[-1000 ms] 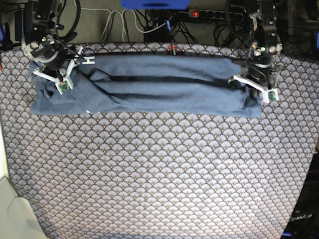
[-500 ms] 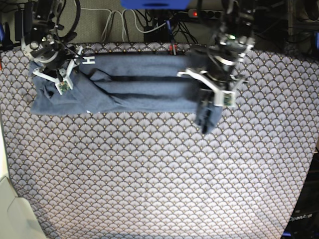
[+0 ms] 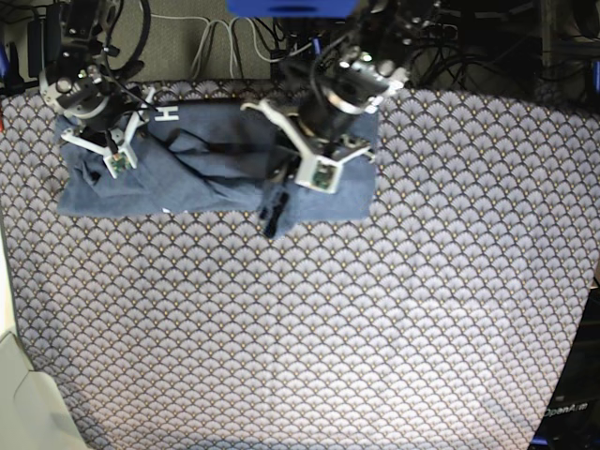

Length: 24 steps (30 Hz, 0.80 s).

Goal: Fold the T-shirt properly
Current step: 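Carry the strip end with the left gripper toward the right gripper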

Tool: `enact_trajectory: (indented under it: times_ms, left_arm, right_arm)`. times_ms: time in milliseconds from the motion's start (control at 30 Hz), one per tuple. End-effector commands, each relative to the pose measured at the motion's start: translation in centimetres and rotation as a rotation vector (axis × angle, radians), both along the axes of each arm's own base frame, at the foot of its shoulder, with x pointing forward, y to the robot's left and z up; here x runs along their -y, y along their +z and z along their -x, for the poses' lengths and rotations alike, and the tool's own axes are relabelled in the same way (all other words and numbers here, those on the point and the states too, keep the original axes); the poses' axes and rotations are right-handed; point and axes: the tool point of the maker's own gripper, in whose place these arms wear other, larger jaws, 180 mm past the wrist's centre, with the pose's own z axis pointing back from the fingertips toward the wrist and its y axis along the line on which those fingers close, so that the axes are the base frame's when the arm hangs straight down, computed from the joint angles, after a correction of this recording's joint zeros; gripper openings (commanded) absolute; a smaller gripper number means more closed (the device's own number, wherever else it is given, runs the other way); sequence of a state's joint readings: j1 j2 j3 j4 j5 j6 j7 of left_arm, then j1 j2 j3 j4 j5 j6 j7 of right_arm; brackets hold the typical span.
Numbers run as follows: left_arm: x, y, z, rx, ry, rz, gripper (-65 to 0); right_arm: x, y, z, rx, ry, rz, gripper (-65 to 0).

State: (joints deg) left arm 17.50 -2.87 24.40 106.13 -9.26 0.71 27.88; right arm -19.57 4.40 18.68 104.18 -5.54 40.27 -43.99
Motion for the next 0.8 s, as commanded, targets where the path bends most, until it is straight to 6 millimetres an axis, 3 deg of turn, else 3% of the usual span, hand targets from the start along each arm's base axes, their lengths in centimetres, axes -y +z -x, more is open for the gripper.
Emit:
enact_trajectory:
  times_ms: [0,233,467,533,667,767]
  left_arm:
    - [0.9,1.3,-0.3,0.038,-0.004,0.039,-64.7]
    - [4.1,1.2,-0.4,0.046,-0.087,0.048,-64.7]
    - [4.4,-0.1,-0.1,0.016,-0.099,0.030,-63.8]
    - [4.2,-0.2,0.0,0.016,-0.098,0.027,-58.0]
    - [4.2,0.0,0.2,0.015,-0.099,0.035,-36.2]
    - [4.3,0.6,0.2,0.028,-0.103,0.045,-26.5]
  right_arm:
    - [0.2,0.8,-0.6,0.031,0.001,0.004,-41.0]
    - [0.2,0.7,-0.5,0.028,0.002,0.004,-41.0]
    - [0.3,0.7,-0.4,0.025,0.001,0.006,-41.0]
    - [0.2,0.7,-0.4,0.025,0.002,0.005,-41.0]
    - [0.2,0.6,-0.3,0.024,0.002,0.005,-41.0]
    - [0.4,1.0,-0.5,0.038,0.000,0.008,-41.0]
